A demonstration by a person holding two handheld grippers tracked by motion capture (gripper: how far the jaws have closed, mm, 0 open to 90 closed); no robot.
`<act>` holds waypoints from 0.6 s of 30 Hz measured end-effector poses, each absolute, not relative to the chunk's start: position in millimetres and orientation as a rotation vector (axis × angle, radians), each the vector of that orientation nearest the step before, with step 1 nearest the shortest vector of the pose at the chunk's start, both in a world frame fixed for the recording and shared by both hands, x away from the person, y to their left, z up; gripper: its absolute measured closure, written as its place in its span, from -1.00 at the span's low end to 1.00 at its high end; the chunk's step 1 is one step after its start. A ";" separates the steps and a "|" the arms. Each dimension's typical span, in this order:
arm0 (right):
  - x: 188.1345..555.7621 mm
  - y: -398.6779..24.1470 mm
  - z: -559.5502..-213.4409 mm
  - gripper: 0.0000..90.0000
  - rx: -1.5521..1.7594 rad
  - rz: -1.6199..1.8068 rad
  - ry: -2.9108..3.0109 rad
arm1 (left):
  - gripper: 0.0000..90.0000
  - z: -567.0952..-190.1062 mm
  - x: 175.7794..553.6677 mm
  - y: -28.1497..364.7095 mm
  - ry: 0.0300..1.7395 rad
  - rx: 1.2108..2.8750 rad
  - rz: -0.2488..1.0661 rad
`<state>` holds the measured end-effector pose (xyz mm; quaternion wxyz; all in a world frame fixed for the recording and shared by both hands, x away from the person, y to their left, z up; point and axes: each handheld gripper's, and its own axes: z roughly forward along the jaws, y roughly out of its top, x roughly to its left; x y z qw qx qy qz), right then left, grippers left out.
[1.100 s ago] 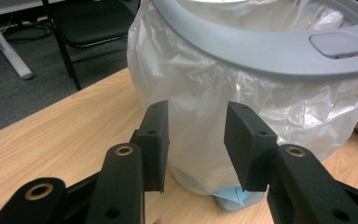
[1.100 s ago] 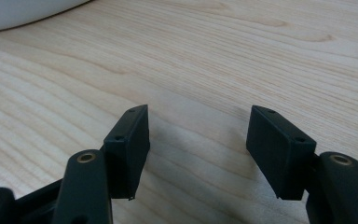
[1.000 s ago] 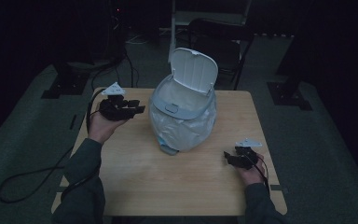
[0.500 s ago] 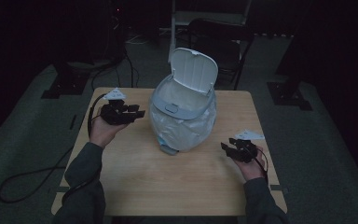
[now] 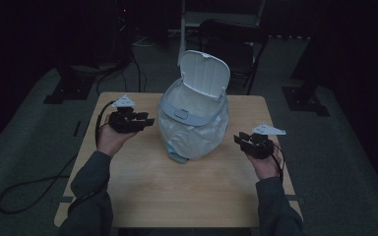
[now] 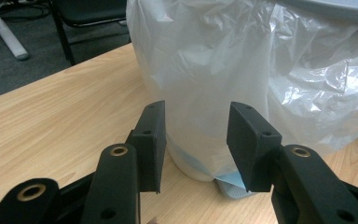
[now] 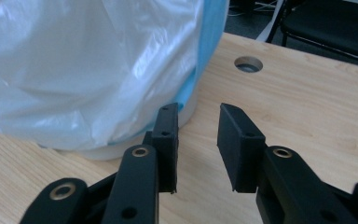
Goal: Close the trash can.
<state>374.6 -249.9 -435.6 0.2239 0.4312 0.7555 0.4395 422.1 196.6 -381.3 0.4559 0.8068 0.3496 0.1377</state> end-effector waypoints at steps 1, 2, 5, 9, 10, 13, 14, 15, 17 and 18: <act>376.1 -248.6 -433.3 0.55 1.178 1.215 2.086 | 0.30 -381.2 422.4 196.7 0.862 1.989 0.340; 377.4 -247.0 -430.6 0.57 1.176 1.210 2.088 | 0.30 -380.9 422.5 196.6 0.864 1.987 0.340; 381.8 -243.2 -422.6 0.63 1.160 1.209 2.085 | 0.30 -380.4 424.1 195.6 0.861 1.988 0.338; 387.2 -238.8 -412.4 0.74 1.154 1.208 2.071 | 0.30 -378.6 426.9 192.0 0.853 2.004 0.343; 388.2 -237.9 -410.1 0.76 1.155 1.210 2.067 | 0.30 -378.0 427.3 191.2 0.851 2.003 0.342; 391.9 -235.2 -404.4 0.85 1.149 1.214 2.061 | 0.30 -377.2 428.4 189.6 0.847 1.999 0.343; 393.3 -234.3 -402.6 0.87 1.147 1.212 2.059 | 0.31 -377.0 428.6 189.3 0.845 2.001 0.343; 394.7 -233.5 -400.9 0.89 1.144 1.210 2.056 | 0.31 -377.0 428.8 188.9 0.844 2.001 0.344; 397.3 -232.4 -397.5 0.94 1.143 1.209 2.045 | 0.32 -377.2 428.9 188.3 0.843 2.001 0.342; 399.1 -232.3 -396.1 0.96 1.143 1.209 2.040 | 0.33 -377.3 429.0 188.1 0.842 2.002 0.339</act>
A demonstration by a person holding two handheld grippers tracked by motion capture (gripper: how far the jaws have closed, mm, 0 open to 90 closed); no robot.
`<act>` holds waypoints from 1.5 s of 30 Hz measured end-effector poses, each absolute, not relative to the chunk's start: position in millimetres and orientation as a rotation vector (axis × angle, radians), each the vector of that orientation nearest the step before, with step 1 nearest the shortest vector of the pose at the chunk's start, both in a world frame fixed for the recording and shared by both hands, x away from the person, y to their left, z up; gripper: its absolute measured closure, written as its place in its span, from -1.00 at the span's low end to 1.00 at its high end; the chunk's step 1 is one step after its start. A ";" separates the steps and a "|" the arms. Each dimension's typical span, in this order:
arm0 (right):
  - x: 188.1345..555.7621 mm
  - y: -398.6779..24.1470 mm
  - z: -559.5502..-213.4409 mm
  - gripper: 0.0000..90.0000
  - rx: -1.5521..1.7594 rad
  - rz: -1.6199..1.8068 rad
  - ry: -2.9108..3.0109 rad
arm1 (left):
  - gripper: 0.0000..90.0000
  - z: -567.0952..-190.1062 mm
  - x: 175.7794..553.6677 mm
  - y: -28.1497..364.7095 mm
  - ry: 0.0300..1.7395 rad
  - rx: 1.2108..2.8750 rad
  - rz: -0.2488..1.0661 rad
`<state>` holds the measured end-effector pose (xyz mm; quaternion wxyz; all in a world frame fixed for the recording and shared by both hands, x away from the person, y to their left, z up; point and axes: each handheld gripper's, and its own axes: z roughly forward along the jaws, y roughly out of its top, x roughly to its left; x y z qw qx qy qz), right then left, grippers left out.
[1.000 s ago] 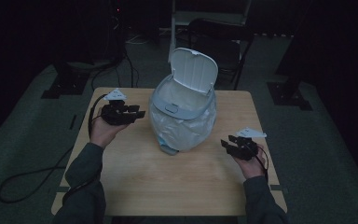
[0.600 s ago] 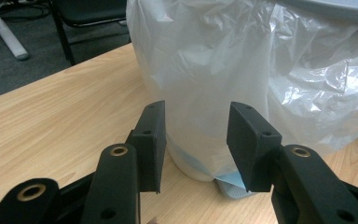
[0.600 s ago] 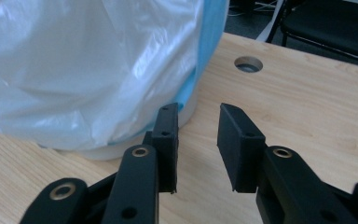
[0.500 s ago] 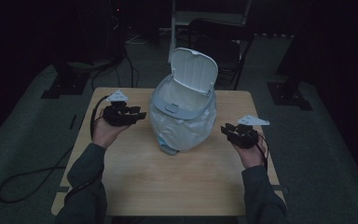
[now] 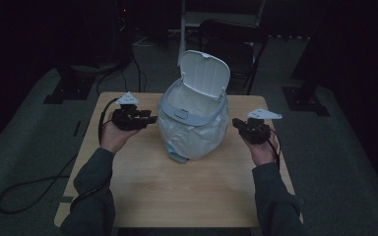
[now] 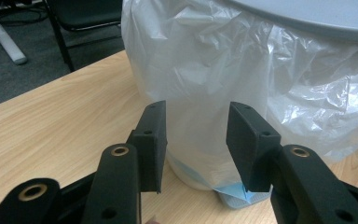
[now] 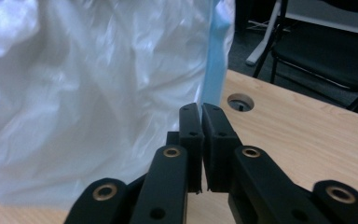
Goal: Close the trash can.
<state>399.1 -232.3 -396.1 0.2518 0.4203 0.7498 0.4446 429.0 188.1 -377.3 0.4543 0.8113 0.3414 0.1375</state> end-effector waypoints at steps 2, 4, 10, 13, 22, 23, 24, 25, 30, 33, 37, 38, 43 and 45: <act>402.2 -232.1 -393.4 0.99 1.151 1.207 2.026 | 0.37 -377.5 429.2 187.9 0.840 2.004 0.338; 405.3 -232.5 -390.3 0.99 1.156 1.213 2.014 | 0.41 -378.5 429.1 187.2 0.840 2.007 0.339; 414.0 -230.1 -383.4 1.00 1.161 1.217 2.000 | 0.61 -382.0 428.4 185.9 0.840 2.013 0.344; 416.7 -228.5 -379.0 1.00 1.151 1.222 1.986 | 0.73 -383.1 428.0 186.0 0.838 2.016 0.346; 430.5 -224.9 -358.2 0.98 1.131 1.276 1.964 | 0.97 -387.0 426.6 186.1 0.842 2.025 0.350; 432.6 -223.5 -355.0 0.98 1.124 1.277 1.963 | 1.00 -386.7 426.6 186.2 0.842 2.024 0.349; 433.6 -222.7 -353.1 0.98 1.118 1.277 1.960 | 1.00 -386.2 426.6 186.4 0.841 2.026 0.352; 435.2 -221.7 -350.5 0.98 1.110 1.278 1.960 | 1.00 -385.6 426.5 186.4 0.841 2.026 0.352; 442.1 -217.4 -339.6 0.98 1.102 1.278 1.953 | 1.00 -384.4 426.4 185.4 0.835 2.026 0.360; 446.1 -216.2 -335.9 0.98 1.100 1.278 1.948 | 0.98 -384.9 426.6 184.7 0.834 2.025 0.359; 450.2 -216.4 -332.6 0.98 1.113 1.292 1.933 | 0.92 -386.2 427.1 182.5 0.829 2.033 0.359; 451.4 -216.5 -331.8 0.98 1.112 1.300 1.930 | 0.90 -386.4 427.2 181.9 0.830 2.033 0.359; 456.0 -215.0 -327.9 0.98 1.103 1.324 1.923 | 0.86 -386.8 428.0 180.3 0.826 2.035 0.356; 457.7 -215.0 -326.3 0.98 1.100 1.337 1.916 | 0.86 -386.6 427.9 180.1 0.825 2.035 0.356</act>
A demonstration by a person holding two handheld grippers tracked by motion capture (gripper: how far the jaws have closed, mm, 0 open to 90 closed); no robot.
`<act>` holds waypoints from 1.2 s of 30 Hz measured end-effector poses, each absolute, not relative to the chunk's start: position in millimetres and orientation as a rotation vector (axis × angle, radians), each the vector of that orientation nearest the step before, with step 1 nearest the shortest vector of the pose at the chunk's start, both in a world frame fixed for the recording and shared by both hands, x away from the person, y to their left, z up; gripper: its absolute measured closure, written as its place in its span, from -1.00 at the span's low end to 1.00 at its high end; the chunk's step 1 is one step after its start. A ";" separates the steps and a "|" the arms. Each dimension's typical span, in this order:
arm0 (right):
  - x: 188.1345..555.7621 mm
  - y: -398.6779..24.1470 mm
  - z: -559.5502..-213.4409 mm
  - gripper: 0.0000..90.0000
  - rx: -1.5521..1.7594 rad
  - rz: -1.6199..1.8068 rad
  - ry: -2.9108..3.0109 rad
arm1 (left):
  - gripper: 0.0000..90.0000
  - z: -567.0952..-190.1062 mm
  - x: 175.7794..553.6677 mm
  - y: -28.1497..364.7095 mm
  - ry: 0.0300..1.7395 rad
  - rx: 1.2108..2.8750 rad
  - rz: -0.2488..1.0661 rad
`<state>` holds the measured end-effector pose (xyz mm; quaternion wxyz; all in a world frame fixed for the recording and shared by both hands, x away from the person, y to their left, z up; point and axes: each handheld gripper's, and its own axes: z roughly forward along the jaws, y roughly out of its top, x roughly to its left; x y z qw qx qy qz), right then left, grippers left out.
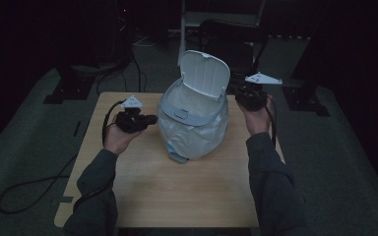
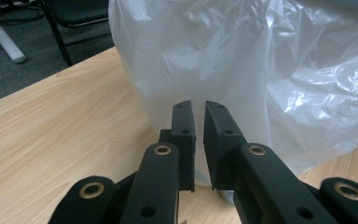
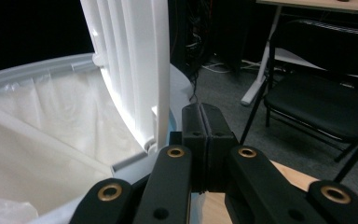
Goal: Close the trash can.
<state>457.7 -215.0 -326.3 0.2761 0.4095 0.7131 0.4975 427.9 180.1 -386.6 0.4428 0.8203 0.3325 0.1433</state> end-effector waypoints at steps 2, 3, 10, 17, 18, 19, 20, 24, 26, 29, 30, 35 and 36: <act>459.5 -215.0 -324.7 0.99 1.103 1.346 1.911 | 0.86 -386.5 427.9 179.8 0.826 2.033 0.355; 460.2 -214.8 -323.8 0.99 1.104 1.355 1.909 | 0.86 -386.4 427.9 179.7 0.825 2.033 0.355; 461.0 -210.4 -315.6 0.99 1.058 1.381 1.911 | 0.85 -387.2 428.6 176.8 0.818 2.039 0.348; 461.3 -212.3 -312.0 1.00 1.006 1.401 1.932 | 0.84 -388.4 430.7 170.6 0.805 2.050 0.334; 461.0 -212.0 -310.8 1.00 0.995 1.404 1.934 | 0.84 -388.4 431.1 169.6 0.801 2.052 0.332; 460.6 -211.8 -309.4 1.00 0.978 1.405 1.938 | 0.84 -388.5 431.4 168.4 0.799 2.055 0.330; 460.0 -211.2 -307.9 1.00 0.963 1.406 1.942 | 0.84 -388.5 431.8 167.3 0.796 2.058 0.328; 456.0 -209.8 -303.1 1.00 0.913 1.415 1.957 | 0.85 -388.9 432.6 164.9 0.794 2.060 0.326; 453.3 -209.1 -302.4 1.00 0.891 1.435 1.971 | 0.84 -389.4 432.4 164.8 0.793 2.057 0.324; 449.2 -206.3 -302.9 1.00 0.862 1.457 1.990 | 0.85 -389.4 431.9 164.6 0.795 2.055 0.324; 448.0 -205.4 -303.8 1.00 0.853 1.461 1.999 | 0.84 -389.4 431.7 164.5 0.795 2.053 0.322; 442.3 -195.7 -310.1 1.00 0.810 1.475 2.050 | 0.84 -389.6 431.6 164.5 0.796 2.052 0.321; 441.1 -193.5 -311.0 1.00 0.808 1.477 2.060 | 0.83 -389.6 431.5 164.7 0.795 2.053 0.321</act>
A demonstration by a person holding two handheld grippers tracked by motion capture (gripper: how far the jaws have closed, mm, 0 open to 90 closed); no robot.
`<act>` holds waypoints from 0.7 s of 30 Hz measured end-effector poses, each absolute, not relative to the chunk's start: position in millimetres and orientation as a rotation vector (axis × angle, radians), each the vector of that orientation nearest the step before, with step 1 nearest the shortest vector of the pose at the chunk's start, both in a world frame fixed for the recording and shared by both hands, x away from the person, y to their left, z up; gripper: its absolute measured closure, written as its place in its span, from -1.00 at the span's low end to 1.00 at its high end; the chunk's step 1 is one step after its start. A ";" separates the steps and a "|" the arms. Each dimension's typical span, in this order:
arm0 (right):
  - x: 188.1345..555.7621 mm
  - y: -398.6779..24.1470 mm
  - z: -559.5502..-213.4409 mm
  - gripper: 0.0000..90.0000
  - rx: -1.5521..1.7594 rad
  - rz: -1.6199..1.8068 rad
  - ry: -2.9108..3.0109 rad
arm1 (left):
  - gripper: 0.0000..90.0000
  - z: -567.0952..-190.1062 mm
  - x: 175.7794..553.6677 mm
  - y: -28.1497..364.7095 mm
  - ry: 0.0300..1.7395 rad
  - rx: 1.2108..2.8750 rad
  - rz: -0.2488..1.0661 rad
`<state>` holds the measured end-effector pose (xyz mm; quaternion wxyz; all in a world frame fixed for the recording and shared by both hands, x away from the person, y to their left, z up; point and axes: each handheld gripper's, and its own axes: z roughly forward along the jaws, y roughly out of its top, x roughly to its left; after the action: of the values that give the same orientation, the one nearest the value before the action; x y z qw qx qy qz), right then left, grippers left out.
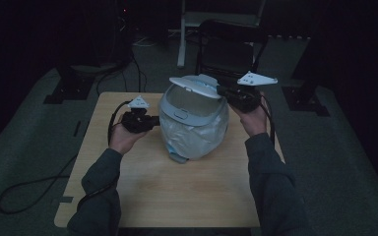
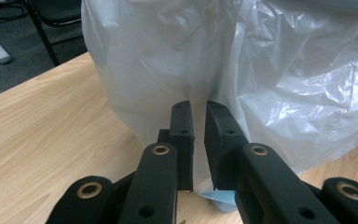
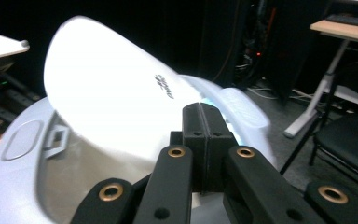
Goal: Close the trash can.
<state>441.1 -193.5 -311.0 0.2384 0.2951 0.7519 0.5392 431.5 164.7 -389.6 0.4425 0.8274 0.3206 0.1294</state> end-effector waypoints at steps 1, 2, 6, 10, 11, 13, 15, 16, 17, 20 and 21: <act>440.0 -191.4 -311.6 1.00 0.807 1.480 2.070 | 0.83 -389.6 431.5 164.7 0.795 2.053 0.321; 438.7 -188.5 -311.9 1.00 0.800 1.485 2.083 | 0.83 -390.1 431.2 165.3 0.797 2.052 0.318; 433.7 -178.8 -311.9 1.00 0.774 1.495 2.119 | 0.82 -391.7 430.8 166.9 0.803 2.047 0.314; 428.1 -168.5 -312.6 1.00 0.756 1.495 2.154 | 0.81 -393.0 430.2 168.6 0.810 2.043 0.311; 427.0 -166.1 -312.9 1.00 0.754 1.498 2.161 | 0.80 -393.2 430.2 169.1 0.810 2.043 0.310; 425.5 -161.4 -313.7 1.00 0.746 1.499 2.178 | 0.80 -393.9 430.2 169.8 0.813 2.043 0.308; 424.9 -156.4 -314.9 1.00 0.745 1.493 2.198 | 0.79 -394.6 430.1 170.4 0.816 2.041 0.307; 424.7 -153.6 -315.7 1.00 0.746 1.490 2.207 | 0.79 -394.9 429.9 170.7 0.817 2.041 0.308; 424.5 -150.8 -316.4 1.00 0.742 1.486 2.214 | 0.79 -395.2 429.8 171.1 0.818 2.039 0.306; 423.6 -142.9 -318.0 1.00 0.739 1.476 2.234 | 0.79 -395.9 429.5 172.0 0.821 2.035 0.306; 423.5 -140.5 -318.5 1.00 0.737 1.476 2.240 | 0.79 -396.0 429.4 172.2 0.820 2.035 0.307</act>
<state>423.5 -140.5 -318.5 0.1789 0.2607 0.7922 0.5220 429.4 172.2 -396.0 0.4469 0.8217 0.3313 0.1238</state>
